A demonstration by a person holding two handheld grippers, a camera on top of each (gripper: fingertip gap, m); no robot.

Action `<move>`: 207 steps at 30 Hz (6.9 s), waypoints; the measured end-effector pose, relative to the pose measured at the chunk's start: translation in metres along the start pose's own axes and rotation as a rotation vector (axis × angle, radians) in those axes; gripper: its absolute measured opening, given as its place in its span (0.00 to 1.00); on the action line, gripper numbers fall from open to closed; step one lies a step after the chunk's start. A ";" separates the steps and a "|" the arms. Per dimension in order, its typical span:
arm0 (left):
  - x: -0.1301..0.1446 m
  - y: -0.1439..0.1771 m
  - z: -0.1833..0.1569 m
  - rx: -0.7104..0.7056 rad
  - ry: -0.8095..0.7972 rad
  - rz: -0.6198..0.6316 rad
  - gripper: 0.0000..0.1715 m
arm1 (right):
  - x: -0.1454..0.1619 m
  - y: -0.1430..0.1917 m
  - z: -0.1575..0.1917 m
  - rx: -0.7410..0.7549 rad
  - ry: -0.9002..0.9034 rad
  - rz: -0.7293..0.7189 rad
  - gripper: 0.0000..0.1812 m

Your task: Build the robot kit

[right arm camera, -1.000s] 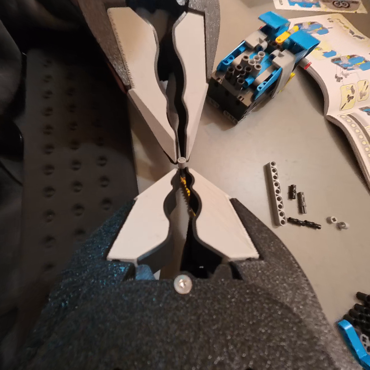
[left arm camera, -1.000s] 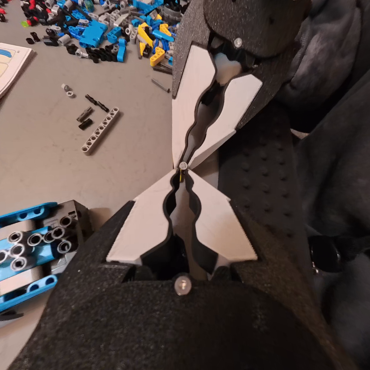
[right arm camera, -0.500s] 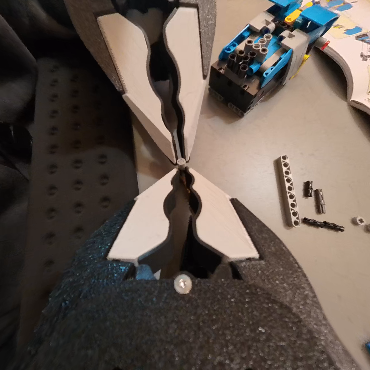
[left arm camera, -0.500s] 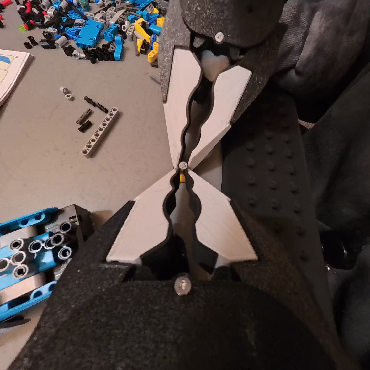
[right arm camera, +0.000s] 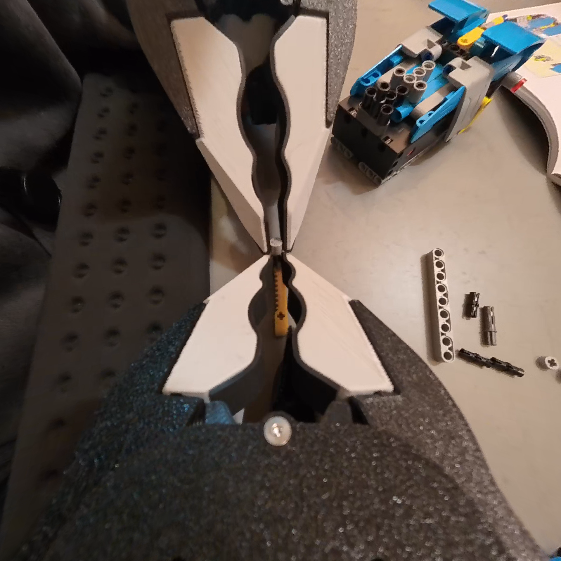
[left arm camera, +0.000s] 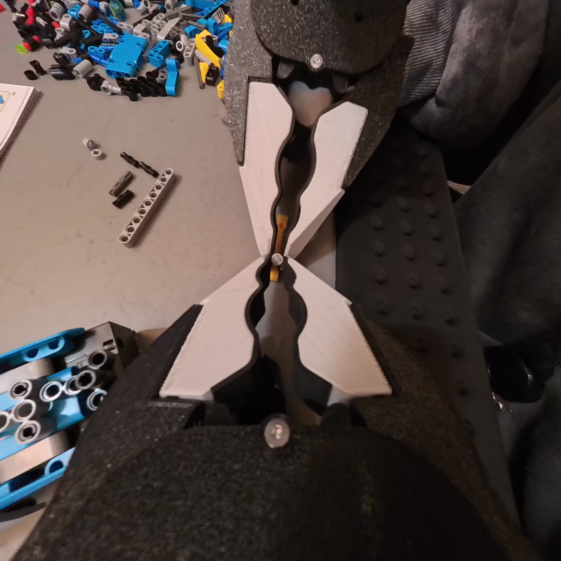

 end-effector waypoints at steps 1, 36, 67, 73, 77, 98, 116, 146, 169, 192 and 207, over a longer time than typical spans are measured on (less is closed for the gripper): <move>0.000 0.000 0.000 0.001 0.005 0.000 0.04 | 0.000 0.000 0.000 0.000 -0.005 0.000 0.02; -0.009 -0.015 -0.013 -0.281 -0.058 0.162 0.04 | 0.009 0.008 0.000 0.037 -0.099 0.042 0.05; -0.003 -0.019 -0.010 -0.240 -0.080 0.185 0.04 | -0.007 0.019 0.002 0.070 -0.028 -0.010 0.00; -0.002 -0.017 -0.010 -0.228 -0.085 0.160 0.04 | -0.007 0.044 -0.008 0.067 -0.104 -0.083 0.09; -0.004 -0.015 -0.010 -0.217 -0.104 0.138 0.04 | 0.020 0.031 -0.005 0.047 -0.074 0.094 0.15; -0.047 0.030 -0.004 0.047 0.337 -0.352 0.19 | -0.051 0.039 0.004 0.566 0.895 -0.085 0.04; -0.045 0.037 -0.028 -0.013 -0.151 -0.321 0.14 | -0.055 0.043 0.013 0.062 -0.059 -0.373 0.06; -0.022 0.029 -0.044 0.222 -0.045 -0.200 0.13 | -0.035 0.033 0.044 -0.104 0.048 -0.167 0.04; -0.026 0.030 -0.023 -0.036 -0.214 -0.203 0.20 | -0.042 0.021 0.020 0.040 -0.062 -0.171 0.04; -0.017 0.021 -0.021 -0.061 -0.203 -0.133 0.11 | -0.035 0.021 0.021 0.113 0.069 -0.039 0.04; -0.040 0.040 -0.004 -0.127 -0.091 -0.313 0.11 | -0.048 0.038 0.003 0.186 -0.012 -0.232 0.17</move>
Point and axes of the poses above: each gripper's, where its closed fingertips meet, y back along the fingers, x out of its underside, z = x × y across the jaws, the point moved 4 cm from there along y, back along the fingers, and after that the axes turned 13 degrees about -z, right-handed, at the moved point
